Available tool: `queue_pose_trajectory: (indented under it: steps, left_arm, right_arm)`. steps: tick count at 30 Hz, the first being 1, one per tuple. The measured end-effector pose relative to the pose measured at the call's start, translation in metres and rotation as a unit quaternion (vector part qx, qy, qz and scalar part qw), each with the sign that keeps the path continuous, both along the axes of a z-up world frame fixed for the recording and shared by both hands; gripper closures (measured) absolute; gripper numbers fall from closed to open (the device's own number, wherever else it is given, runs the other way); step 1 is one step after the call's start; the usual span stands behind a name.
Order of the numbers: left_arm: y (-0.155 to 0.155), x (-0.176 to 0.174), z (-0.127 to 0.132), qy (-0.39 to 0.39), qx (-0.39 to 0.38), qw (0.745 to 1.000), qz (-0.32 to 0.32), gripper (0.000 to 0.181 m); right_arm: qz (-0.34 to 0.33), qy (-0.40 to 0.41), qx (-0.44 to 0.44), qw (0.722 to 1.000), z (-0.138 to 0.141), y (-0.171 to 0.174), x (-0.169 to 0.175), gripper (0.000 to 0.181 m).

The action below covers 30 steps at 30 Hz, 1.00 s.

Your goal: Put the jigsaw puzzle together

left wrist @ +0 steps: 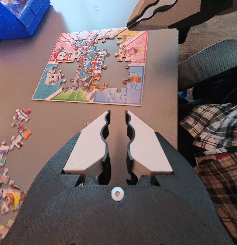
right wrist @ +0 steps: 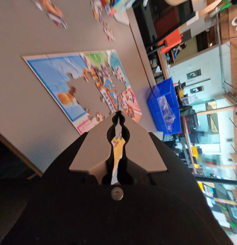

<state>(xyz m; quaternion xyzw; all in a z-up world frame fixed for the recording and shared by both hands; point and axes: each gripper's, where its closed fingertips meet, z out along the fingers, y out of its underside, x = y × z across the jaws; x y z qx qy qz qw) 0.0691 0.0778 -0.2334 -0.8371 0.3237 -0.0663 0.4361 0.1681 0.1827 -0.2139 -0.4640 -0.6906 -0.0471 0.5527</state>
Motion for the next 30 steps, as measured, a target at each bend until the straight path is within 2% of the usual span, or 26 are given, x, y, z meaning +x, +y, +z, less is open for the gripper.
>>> queue_pose_trajectory:
  steps: [3, 7, 12, 18, 30]
  left_arm:
    - [0.022, 0.003, -0.003, 0.004, -0.014, 1.000, -0.013, 0.153]
    - [0.047, 0.006, -0.018, 0.006, -0.039, 0.999, -0.028, 0.153]
    - [0.057, 0.011, -0.038, 0.026, -0.061, 0.997, -0.036, 0.152]
    - [0.057, 0.014, -0.040, 0.024, -0.062, 0.997, -0.041, 0.153]
    - [0.057, 0.016, -0.041, 0.020, -0.061, 0.997, -0.042, 0.156]
  right_arm:
    - [-0.030, -0.040, 0.021, 0.999, -0.011, 0.031, 0.007, 0.181]
    - [-0.057, -0.090, 0.038, 0.994, -0.023, 0.060, 0.009, 0.181]
    - [-0.073, -0.134, 0.064, 0.986, -0.035, 0.085, 0.002, 0.181]
    - [-0.062, -0.172, 0.087, 0.979, -0.046, 0.094, -0.006, 0.181]
    - [0.010, -0.215, 0.108, 0.970, -0.054, 0.095, -0.005, 0.180]
